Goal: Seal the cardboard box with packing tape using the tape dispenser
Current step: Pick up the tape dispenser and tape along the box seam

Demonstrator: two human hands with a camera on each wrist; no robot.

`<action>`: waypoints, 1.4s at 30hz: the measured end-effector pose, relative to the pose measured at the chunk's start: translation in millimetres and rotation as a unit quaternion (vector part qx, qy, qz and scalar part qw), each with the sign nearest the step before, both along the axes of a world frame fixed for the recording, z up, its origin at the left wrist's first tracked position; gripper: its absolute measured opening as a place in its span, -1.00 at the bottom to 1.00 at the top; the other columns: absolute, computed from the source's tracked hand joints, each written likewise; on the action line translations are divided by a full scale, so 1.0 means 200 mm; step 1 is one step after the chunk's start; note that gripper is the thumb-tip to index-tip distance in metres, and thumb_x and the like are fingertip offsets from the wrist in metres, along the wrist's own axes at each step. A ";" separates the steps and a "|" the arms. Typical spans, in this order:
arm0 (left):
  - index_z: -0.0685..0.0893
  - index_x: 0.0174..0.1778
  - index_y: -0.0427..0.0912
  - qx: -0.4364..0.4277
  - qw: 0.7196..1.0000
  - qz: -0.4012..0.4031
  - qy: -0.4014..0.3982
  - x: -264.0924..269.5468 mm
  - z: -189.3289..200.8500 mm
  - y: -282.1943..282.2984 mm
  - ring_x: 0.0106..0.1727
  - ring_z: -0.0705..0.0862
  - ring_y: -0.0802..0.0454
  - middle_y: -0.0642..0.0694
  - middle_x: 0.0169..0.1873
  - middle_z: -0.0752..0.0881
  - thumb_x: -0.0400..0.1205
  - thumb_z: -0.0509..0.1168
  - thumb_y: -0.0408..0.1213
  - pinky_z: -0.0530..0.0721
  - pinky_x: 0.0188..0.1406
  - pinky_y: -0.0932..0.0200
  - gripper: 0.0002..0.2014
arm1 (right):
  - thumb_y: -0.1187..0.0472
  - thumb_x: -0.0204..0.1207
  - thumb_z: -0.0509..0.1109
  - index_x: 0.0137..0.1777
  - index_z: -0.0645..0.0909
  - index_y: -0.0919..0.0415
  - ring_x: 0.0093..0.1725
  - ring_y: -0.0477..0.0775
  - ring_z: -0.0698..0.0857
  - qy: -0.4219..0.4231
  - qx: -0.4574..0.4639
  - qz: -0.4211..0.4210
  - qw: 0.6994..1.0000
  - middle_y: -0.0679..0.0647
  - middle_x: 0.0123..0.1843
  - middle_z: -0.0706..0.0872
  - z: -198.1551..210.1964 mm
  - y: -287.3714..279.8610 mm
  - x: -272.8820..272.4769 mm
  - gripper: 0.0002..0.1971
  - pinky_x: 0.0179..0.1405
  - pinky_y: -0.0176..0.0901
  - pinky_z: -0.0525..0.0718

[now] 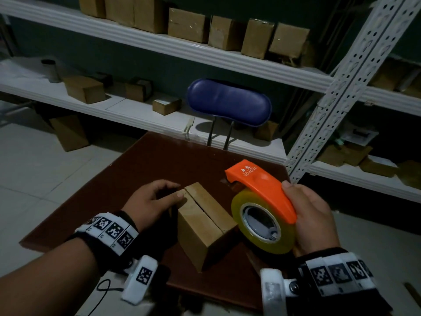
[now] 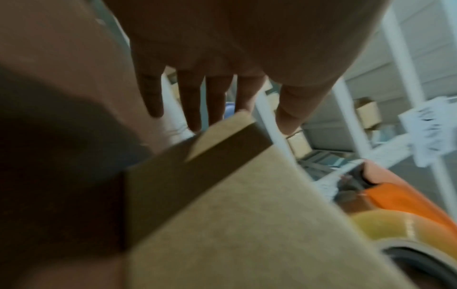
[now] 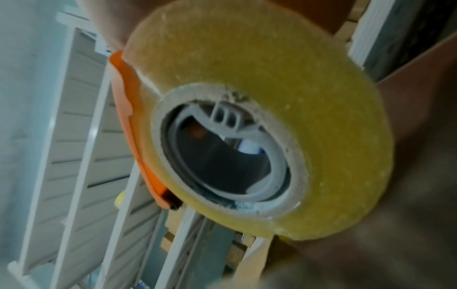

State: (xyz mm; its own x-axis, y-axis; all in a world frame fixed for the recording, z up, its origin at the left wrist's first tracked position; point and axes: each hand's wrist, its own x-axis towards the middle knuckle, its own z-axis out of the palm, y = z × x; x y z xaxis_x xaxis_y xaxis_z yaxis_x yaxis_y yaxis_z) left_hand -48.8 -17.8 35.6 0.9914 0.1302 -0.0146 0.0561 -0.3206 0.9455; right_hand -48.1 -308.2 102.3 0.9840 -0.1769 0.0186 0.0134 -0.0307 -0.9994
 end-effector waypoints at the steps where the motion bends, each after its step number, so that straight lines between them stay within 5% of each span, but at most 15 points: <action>1: 0.75 0.13 0.00 0.014 1.000 0.005 -0.015 0.00 0.01 -0.01 0.09 0.70 0.18 0.09 0.05 0.76 0.60 0.44 -0.14 0.56 -0.08 0.30 -0.80 | 0.00 0.57 0.48 -0.24 0.73 0.09 -0.30 0.18 0.71 -0.005 -0.009 -0.001 1.000 0.16 -0.33 0.74 0.01 0.00 -0.01 -0.78 -0.15 0.08 0.69; 5: 0.72 0.17 0.08 0.077 0.995 -0.008 -0.067 -0.02 0.05 -0.03 0.15 0.68 0.21 0.12 0.13 0.71 0.56 0.46 -0.04 0.65 0.10 0.19 -0.73 | 0.02 0.58 0.46 -0.16 0.73 0.12 -0.28 0.20 0.72 -0.025 0.001 -0.012 1.000 0.19 -0.26 0.77 0.07 0.00 -0.05 -0.81 -0.14 0.13 0.70; 8: 0.64 0.28 0.15 0.149 0.986 -0.053 -0.060 -0.03 0.04 -0.04 0.20 0.61 0.26 0.21 0.21 0.60 0.46 0.53 0.04 0.60 0.12 0.32 -0.54 | 0.02 0.59 0.46 -0.10 0.73 0.10 -0.22 0.23 0.74 -0.037 0.033 -0.035 0.998 0.20 -0.20 0.80 0.10 -0.02 -0.07 -0.83 -0.05 0.20 0.72; 12: 0.58 0.37 0.20 0.116 0.990 -0.076 0.008 -0.03 0.01 -0.02 0.23 0.65 0.18 0.21 0.26 0.63 0.29 0.53 0.25 0.71 0.23 0.05 -0.29 | 0.05 0.57 0.46 0.04 0.75 0.18 -0.27 0.16 0.81 -0.024 0.103 -0.029 0.994 0.19 -0.23 0.84 0.13 -0.04 -0.09 -0.79 -0.09 0.13 0.79; 16: 0.56 0.39 0.20 0.136 0.988 -0.073 0.007 -0.03 -0.01 -0.06 0.29 0.60 0.19 0.20 0.30 0.61 0.29 0.47 0.32 0.65 0.22 0.15 -0.27 | 0.05 0.53 0.48 0.11 0.72 0.29 -0.14 0.33 0.76 -0.002 0.122 -0.018 0.992 0.34 -0.13 0.79 0.13 -0.05 -0.12 -0.69 0.06 0.32 0.74; 20: 0.63 0.29 0.14 0.150 0.987 -0.024 -0.058 -0.06 0.06 -0.10 0.19 0.60 0.22 0.17 0.17 0.59 0.31 0.32 0.42 0.65 0.13 0.16 -0.31 | 0.08 0.55 0.44 0.04 0.70 0.27 -0.41 0.13 0.75 -0.008 0.096 0.010 0.995 0.19 -0.35 0.77 0.14 -0.05 -0.14 -0.75 -0.40 -0.04 0.79; 24: 0.75 -0.01 -0.03 -0.030 0.992 0.020 -0.119 -0.06 0.19 -0.17 -0.08 0.78 0.15 0.00 -0.12 0.83 0.53 0.42 0.16 0.70 -0.05 0.09 -0.67 | 0.03 0.43 0.45 -0.04 0.70 0.24 -0.50 0.03 0.73 -0.019 0.057 0.050 0.997 0.12 -0.41 0.77 0.16 -0.03 -0.16 -0.73 -0.59 -0.20 0.68; 26: 0.76 0.00 -0.24 -0.166 0.983 -0.004 -0.079 -0.06 0.25 -0.23 -0.10 0.78 -0.06 -0.12 -0.15 0.86 0.56 0.43 0.09 0.70 -0.01 -0.04 -0.59 | 0.00 0.32 0.45 -0.05 0.71 0.21 -0.47 0.03 0.76 -0.024 0.033 0.059 0.997 0.11 -0.37 0.81 0.16 -0.01 -0.16 -0.68 -0.58 -0.21 0.69; 28: 0.71 0.09 -0.42 -0.246 0.968 -0.030 -0.043 -0.07 0.30 -0.27 -0.13 0.72 -0.13 -0.21 -0.20 0.84 0.64 0.32 -0.02 0.68 -0.18 0.12 -0.56 | -0.02 0.28 0.46 -0.03 0.72 0.20 -0.43 0.05 0.78 -0.028 0.013 0.064 0.997 0.13 -0.32 0.83 0.16 0.01 -0.16 -0.65 -0.54 -0.18 0.72; 33: 0.77 0.00 -0.30 -0.240 0.967 -0.068 -0.046 -0.07 0.29 -0.28 -0.26 0.70 0.01 -0.14 -0.30 0.79 0.57 0.41 -0.08 0.60 -0.24 0.16 -0.68 | -0.04 0.21 0.49 -0.06 0.73 0.19 -0.39 0.11 0.79 -0.028 -0.020 0.076 0.997 0.20 -0.27 0.84 0.16 0.05 -0.17 -0.62 -0.50 -0.16 0.74; 38: 0.73 0.10 -0.32 -0.265 0.960 -0.084 -0.046 -0.08 0.27 -0.27 -0.22 0.76 -0.12 -0.34 -0.21 0.82 0.61 0.40 -0.44 0.67 -0.20 0.09 -0.84 | 0.06 0.27 0.46 -0.05 0.70 0.27 -0.46 0.04 0.75 -0.031 -0.015 0.088 0.995 0.18 -0.35 0.82 0.17 0.08 -0.19 -0.67 -0.56 -0.23 0.71; 42: 0.69 0.08 -0.26 -0.237 0.966 -0.077 -0.075 -0.07 0.27 -0.25 -0.37 0.76 0.09 -0.21 -0.32 0.81 0.56 0.40 -0.54 0.62 -0.43 0.36 -0.78 | 0.06 0.29 0.45 -0.03 0.69 0.29 -0.47 0.03 0.76 -0.029 -0.023 0.093 0.995 0.17 -0.35 0.82 0.18 0.08 -0.20 -0.66 -0.56 -0.25 0.71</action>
